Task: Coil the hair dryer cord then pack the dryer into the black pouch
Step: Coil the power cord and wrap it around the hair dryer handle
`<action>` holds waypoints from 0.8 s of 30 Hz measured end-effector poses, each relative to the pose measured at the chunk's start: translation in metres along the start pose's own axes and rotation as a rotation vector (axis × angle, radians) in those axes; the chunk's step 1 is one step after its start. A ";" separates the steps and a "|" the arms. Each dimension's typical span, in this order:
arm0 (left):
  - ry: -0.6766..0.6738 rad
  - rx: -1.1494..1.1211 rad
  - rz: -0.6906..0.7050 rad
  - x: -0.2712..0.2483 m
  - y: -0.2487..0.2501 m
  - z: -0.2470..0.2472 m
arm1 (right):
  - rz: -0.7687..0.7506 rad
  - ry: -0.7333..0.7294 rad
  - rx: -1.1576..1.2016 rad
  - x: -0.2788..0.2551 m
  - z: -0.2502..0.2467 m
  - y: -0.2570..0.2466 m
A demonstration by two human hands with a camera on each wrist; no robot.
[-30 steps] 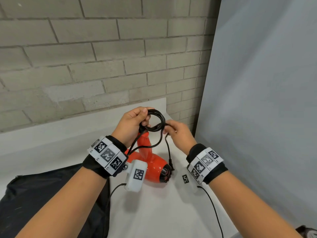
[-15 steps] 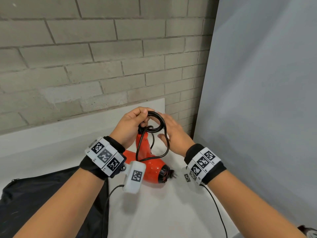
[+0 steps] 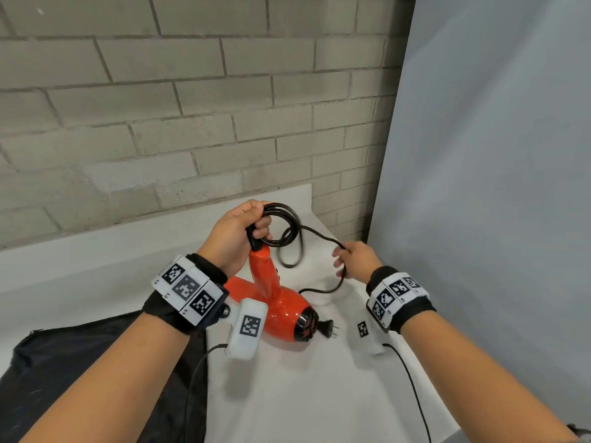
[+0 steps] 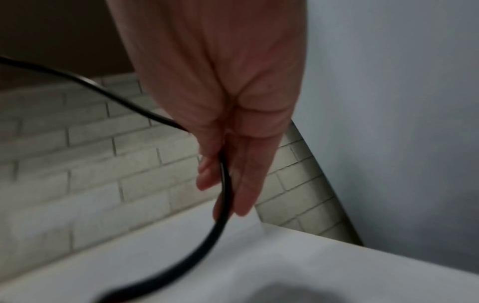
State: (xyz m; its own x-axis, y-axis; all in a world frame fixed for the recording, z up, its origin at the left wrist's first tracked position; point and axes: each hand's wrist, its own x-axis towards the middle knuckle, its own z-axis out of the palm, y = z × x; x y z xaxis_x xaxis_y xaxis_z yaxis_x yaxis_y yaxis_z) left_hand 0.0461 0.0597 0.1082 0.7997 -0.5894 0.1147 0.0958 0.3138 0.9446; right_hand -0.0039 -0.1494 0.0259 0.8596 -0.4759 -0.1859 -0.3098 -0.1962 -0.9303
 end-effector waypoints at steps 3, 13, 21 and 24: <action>0.021 -0.024 -0.022 -0.001 0.002 0.002 | 0.146 -0.071 -0.477 0.002 -0.006 0.014; 0.017 0.167 0.058 0.000 -0.002 0.007 | -0.782 -0.334 -0.405 -0.033 0.027 -0.033; -0.009 0.189 0.052 0.000 -0.002 0.010 | -0.679 -0.169 -0.113 -0.040 0.037 -0.048; 0.009 0.120 0.046 0.001 0.000 0.006 | -0.576 -0.001 -0.170 -0.026 0.025 -0.047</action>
State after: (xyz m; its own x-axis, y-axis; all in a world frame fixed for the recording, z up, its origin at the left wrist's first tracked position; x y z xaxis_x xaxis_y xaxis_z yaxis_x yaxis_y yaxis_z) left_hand 0.0431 0.0546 0.1103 0.8072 -0.5692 0.1566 -0.0122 0.2490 0.9684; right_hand -0.0011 -0.1063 0.0663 0.9090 -0.2512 0.3325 0.1453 -0.5568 -0.8178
